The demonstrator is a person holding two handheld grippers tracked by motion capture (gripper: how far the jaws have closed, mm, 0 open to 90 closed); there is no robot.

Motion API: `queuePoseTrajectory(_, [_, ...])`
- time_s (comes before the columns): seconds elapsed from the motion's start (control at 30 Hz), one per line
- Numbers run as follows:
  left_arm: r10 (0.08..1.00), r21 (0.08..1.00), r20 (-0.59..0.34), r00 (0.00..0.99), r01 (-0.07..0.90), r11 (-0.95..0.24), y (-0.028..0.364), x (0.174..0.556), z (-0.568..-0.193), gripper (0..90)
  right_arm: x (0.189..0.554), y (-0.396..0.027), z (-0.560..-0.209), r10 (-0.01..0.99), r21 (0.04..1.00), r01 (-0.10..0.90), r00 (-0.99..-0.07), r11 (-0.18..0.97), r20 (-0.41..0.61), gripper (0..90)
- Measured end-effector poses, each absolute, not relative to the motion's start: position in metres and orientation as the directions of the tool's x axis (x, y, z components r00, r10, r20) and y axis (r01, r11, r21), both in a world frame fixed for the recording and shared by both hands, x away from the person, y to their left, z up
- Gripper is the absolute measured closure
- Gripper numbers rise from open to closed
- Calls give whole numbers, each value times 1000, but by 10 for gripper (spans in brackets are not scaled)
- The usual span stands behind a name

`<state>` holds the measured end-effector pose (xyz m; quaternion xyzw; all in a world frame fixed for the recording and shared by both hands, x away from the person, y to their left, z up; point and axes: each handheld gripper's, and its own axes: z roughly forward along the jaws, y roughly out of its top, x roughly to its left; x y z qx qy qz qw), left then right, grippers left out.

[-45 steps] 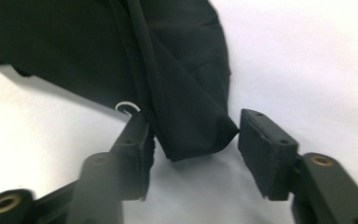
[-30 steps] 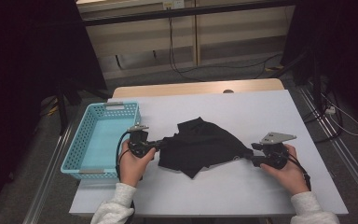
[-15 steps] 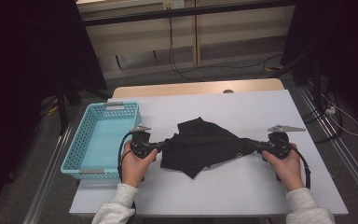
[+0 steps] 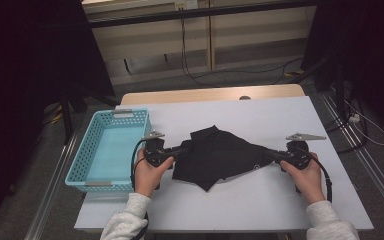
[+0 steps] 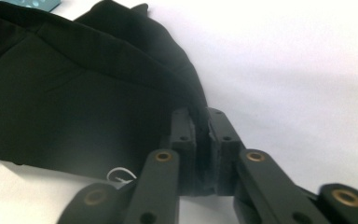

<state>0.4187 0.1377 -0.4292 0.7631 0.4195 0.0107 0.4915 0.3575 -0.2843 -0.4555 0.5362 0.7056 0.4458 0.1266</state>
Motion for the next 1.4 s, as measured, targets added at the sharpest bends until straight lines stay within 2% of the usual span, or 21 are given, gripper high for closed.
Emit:
queuePoseTrajectory(0.1, [647, 757, -405, 646, 634, -158, 135, 422, -430, 711, 360, -285, -457, 879, 768, 640, -381, 29, 285, 763])
queuePoseTrajectory(0.2, [654, 750, -410, 636, 643, -155, 136, 422, -429, 787, 360, -287, -457, 894, 767, 642, -356, 21, 273, 607])
queuePoseTrajectory(0.23, [651, 743, -422, 631, 653, -151, 138, 422, -427, 842, 359, -288, -457, 892, 769, 639, -353, 10, 282, 571])
queuePoseTrajectory(0.37, [665, 756, -409, 625, 640, -137, 142, 421, -424, 857, 354, -289, -451, 877, 771, 637, -369, -1, 307, 490])
queuePoseTrajectory(0.5, [670, 763, -390, 632, 629, -149, 145, 416, -419, 858, 347, -289, -450, 880, 777, 626, -405, 69, 249, 457])
queuePoseTrajectory(0.6, [677, 763, -380, 630, 627, -155, 146, 412, -417, 858, 341, -287, -450, 865, 784, 611, -447, 109, 227, 495])
queuePoseTrajectory(0.87, [695, 753, -368, 618, 636, -166, 148, 409, -418, 860, 334, -274, -451, 838, 797, 553, -533, 243, 115, 499])
queuePoseTrajectory(1.03, [696, 746, -375, 612, 645, -165, 148, 409, -421, 860, 335, -272, -452, 827, 795, 537, -556, 282, 83, 611])
queuePoseTrajectory(1.13, [700, 740, -373, 609, 650, -171, 147, 409, -424, 860, 337, -272, -454, 813, 795, 527, -578, 302, 75, 787])
queuePoseTrajectory(1.2, [702, 736, -376, 606, 655, -171, 146, 408, -425, 860, 338, -274, -452, 805, 805, 526, -583, 275, 106, 860])
queuePoseTrajectory(1.27, [698, 733, -384, 605, 659, -169, 147, 408, -425, 861, 337, -282, -444, 803, 820, 528, -576, 223, 153, 868])
queuePoseTrajectory(1.4, [683, 728, -404, 608, 666, -162, 146, 408, -424, 864, 333, -306, -428, 776, 849, 529, -540, 11, 326, 872])
